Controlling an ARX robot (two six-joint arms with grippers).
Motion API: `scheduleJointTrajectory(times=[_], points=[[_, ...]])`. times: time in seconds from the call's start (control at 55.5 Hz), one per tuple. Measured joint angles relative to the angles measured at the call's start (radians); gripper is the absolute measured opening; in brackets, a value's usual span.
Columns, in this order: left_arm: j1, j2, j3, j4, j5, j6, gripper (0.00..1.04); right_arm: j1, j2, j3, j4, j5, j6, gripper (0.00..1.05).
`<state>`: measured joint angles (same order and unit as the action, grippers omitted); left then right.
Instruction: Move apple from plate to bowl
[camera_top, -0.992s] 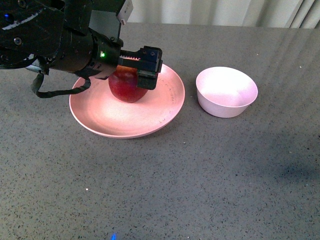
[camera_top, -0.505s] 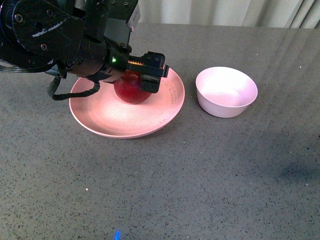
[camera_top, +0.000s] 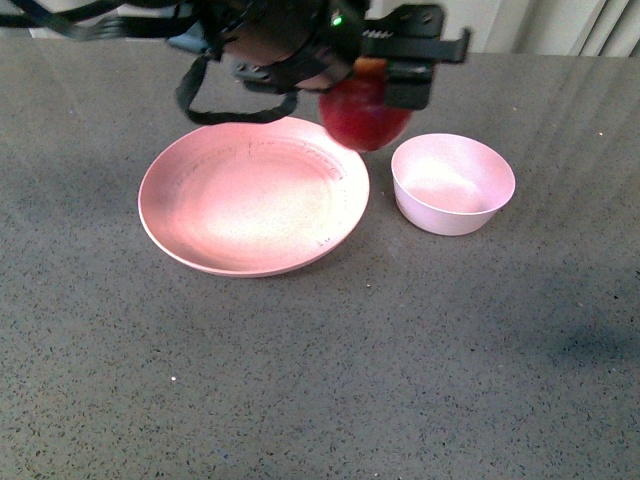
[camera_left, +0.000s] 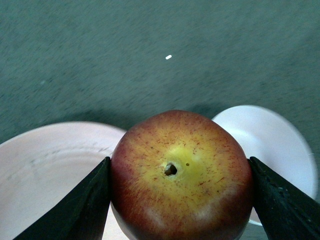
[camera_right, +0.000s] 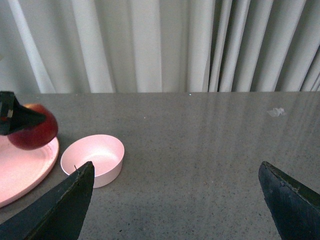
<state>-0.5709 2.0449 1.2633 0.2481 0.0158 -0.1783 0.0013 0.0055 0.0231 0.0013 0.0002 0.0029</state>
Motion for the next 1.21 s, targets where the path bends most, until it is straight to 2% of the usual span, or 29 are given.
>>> scheduleJointTrajectory(times=[0.108,0.306,1.208], points=[[-0.070,-0.005,0.032,-0.009,0.010,-0.015,0.69,0.000,0.000,0.000,0.000,0.000,0.000,0.96],[-0.115,0.021,0.058,-0.029,0.006,-0.030,0.69,0.000,0.000,0.000,0.000,0.000,0.000,0.96],[-0.129,0.229,0.233,-0.064,0.028,0.002,0.69,0.000,0.000,0.000,0.000,0.000,0.000,0.96]])
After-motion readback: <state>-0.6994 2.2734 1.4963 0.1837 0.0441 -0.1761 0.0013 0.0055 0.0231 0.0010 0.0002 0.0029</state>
